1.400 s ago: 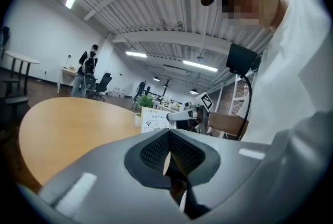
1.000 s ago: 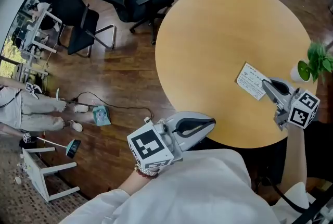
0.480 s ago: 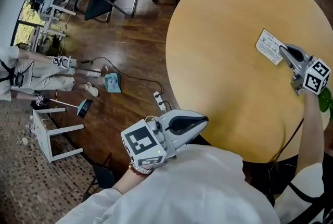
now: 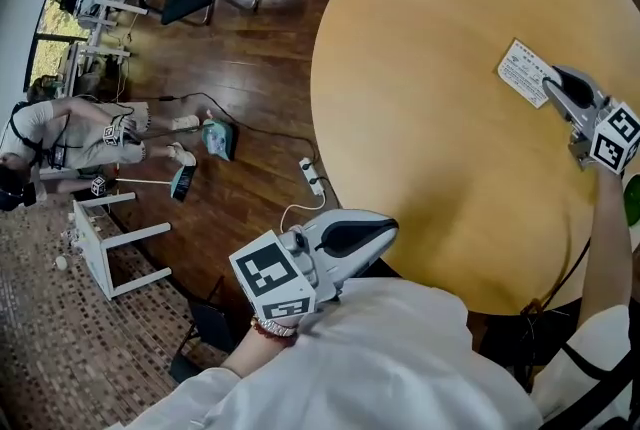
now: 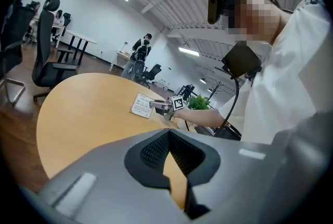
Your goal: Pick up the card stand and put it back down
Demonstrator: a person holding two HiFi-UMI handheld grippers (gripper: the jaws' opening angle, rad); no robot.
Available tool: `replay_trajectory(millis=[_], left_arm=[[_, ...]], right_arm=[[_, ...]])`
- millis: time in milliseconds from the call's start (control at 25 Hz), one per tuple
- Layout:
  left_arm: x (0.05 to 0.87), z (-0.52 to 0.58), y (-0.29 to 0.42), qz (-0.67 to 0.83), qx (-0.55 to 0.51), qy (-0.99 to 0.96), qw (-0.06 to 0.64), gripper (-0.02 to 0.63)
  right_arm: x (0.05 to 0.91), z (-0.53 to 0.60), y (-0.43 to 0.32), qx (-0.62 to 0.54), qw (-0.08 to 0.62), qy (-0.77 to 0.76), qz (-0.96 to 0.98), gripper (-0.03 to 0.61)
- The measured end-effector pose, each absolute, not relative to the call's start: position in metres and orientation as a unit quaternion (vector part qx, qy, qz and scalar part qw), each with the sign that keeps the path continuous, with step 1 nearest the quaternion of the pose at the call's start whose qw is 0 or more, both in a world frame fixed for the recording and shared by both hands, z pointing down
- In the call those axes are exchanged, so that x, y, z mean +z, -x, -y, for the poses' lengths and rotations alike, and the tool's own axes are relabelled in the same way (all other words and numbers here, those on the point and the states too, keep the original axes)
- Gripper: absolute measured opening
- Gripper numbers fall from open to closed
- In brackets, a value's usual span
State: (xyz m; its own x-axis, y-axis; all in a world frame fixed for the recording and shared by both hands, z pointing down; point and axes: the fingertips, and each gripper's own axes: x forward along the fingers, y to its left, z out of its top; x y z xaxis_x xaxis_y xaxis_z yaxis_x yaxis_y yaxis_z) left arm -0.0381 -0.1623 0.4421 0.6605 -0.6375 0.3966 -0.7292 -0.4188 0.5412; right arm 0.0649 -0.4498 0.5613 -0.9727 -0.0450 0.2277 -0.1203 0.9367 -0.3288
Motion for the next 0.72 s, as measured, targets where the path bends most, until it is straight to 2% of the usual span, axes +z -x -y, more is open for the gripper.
replay_trajectory(millis=[80, 240, 440, 720], left_arm=[[0.444, 0.164, 0.037, 0.405, 0.065, -0.841, 0.351, -0.009], [0.443, 0.159, 0.041, 0.407, 0.06, -0.843, 0.346, -0.009], [0.429, 0.158, 0.037, 0.388, 0.049, -0.864, 0.316, -0.009], [0.384, 0.124, 0.029, 0.327, 0.025, -0.908, 0.26, -0.009]], right_arm=[[0.565, 0.454, -0.069, 0.177, 0.109, -0.056, 0.977, 0.181], [0.572, 0.45, -0.093, 0.184, 0.13, -0.161, 0.961, 0.222], [0.548, 0.398, -0.127, 0.171, 0.143, -0.281, 0.934, 0.222], [0.411, 0.267, -0.146, 0.143, 0.028, -0.34, 0.929, 0.212]])
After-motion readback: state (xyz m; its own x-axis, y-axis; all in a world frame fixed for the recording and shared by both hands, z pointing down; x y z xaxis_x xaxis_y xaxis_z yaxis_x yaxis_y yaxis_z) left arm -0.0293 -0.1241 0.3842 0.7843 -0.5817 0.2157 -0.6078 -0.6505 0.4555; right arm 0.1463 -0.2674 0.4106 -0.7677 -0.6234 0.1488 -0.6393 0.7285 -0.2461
